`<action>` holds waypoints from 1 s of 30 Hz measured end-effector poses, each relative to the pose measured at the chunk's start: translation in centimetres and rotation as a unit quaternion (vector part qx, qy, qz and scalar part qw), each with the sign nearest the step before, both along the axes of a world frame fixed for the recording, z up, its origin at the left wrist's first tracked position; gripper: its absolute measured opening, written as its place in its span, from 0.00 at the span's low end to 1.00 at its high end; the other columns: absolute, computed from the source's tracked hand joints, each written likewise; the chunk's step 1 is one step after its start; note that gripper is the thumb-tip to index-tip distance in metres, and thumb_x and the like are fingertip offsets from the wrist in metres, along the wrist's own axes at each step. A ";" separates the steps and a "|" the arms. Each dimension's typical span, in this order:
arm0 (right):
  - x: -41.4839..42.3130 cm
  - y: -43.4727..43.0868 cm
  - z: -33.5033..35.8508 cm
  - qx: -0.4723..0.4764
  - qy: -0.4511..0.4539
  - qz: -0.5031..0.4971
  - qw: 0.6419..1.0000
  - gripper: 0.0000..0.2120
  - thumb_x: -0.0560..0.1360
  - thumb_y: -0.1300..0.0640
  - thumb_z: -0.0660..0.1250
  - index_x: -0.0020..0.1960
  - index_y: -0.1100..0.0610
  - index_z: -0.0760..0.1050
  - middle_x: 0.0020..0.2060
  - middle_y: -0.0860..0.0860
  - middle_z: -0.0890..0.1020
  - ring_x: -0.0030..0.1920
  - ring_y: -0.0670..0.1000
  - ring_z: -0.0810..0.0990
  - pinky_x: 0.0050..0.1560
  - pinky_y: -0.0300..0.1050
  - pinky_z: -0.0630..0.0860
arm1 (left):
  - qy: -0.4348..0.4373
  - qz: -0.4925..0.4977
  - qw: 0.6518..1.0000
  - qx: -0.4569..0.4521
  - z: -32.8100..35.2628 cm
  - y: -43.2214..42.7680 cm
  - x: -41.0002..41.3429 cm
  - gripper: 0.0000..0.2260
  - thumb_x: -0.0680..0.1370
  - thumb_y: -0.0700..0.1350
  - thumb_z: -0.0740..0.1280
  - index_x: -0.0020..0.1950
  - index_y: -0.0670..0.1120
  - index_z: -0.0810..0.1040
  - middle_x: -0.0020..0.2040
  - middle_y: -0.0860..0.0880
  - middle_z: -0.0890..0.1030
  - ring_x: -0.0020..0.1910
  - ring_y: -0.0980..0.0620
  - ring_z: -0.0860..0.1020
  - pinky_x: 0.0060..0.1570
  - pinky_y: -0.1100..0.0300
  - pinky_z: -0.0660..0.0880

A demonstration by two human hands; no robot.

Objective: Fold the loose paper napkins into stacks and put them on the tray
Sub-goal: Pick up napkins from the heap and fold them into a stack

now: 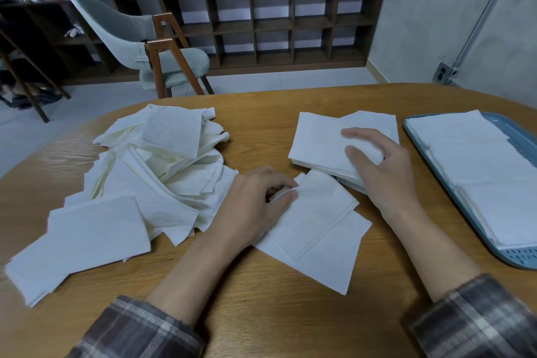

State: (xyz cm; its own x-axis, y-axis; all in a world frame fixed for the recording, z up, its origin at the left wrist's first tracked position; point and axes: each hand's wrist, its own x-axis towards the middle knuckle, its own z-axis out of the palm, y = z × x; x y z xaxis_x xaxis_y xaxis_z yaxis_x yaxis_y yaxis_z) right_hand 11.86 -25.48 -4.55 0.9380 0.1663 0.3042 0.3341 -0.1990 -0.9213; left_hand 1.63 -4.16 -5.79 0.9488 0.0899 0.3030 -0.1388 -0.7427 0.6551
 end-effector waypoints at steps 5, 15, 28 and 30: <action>-0.1 0.0 0.2 0.001 0.014 0.000 1.000 0.14 0.82 0.61 0.68 0.60 0.45 0.84 0.62 0.40 0.83 0.68 0.42 0.75 0.56 0.23 0.67 | -0.010 -0.008 0.999 -0.033 0.5 0.0 -0.1 0.05 0.79 0.43 0.76 0.53 0.50 0.90 0.47 0.57 0.85 0.46 0.58 0.81 0.47 0.68 0.74; -0.3 0.1 0.6 0.010 0.019 -0.012 1.000 0.14 0.82 0.62 0.68 0.59 0.45 0.84 0.62 0.42 0.83 0.68 0.42 0.75 0.52 0.19 0.66 | 0.020 -0.055 0.997 -0.043 0.7 0.1 -0.3 0.01 0.78 0.44 0.77 0.46 0.49 0.88 0.40 0.59 0.85 0.43 0.59 0.82 0.44 0.70 0.73; -0.4 0.0 1.2 0.074 0.140 0.098 0.982 0.14 0.81 0.40 0.67 0.56 0.47 0.87 0.59 0.43 0.86 0.66 0.51 0.81 0.76 0.65 0.69 | -0.011 -0.043 0.948 -0.315 2.0 0.3 -0.2 0.01 0.81 0.38 0.72 0.52 0.43 0.84 0.47 0.44 0.87 0.48 0.52 0.84 0.48 0.57 0.77; -0.8 0.1 1.5 0.088 0.172 0.150 0.970 0.17 0.79 0.39 0.68 0.55 0.49 0.87 0.57 0.49 0.87 0.62 0.53 0.84 0.72 0.60 0.72 | -0.045 -0.022 0.953 -0.298 2.3 0.4 -0.2 0.02 0.81 0.38 0.73 0.52 0.43 0.85 0.49 0.51 0.87 0.51 0.56 0.84 0.52 0.64 0.77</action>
